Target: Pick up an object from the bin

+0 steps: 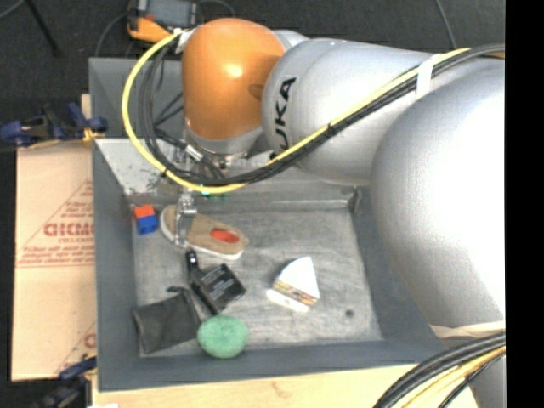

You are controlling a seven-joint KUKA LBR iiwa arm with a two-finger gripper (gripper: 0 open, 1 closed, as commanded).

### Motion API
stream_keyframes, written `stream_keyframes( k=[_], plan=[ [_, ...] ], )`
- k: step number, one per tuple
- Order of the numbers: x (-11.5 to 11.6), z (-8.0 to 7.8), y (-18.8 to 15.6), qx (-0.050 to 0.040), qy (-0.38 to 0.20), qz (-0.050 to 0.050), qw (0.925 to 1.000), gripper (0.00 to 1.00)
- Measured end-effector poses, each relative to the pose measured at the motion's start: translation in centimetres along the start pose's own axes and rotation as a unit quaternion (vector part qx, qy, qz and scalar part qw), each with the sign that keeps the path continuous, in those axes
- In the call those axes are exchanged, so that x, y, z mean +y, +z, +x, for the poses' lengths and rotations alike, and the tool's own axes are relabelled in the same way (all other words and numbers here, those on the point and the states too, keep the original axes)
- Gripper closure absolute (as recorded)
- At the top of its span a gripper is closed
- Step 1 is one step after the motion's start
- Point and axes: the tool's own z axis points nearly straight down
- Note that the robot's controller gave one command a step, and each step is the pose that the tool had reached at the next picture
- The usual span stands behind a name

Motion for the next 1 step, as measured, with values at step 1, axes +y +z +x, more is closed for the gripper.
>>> stream_keyframes(
  k=[1],
  plan=[
    [-0.07, -0.20, -0.51, -0.0042, 0.002, -0.001, 1.0000, 0.00]
  ],
)
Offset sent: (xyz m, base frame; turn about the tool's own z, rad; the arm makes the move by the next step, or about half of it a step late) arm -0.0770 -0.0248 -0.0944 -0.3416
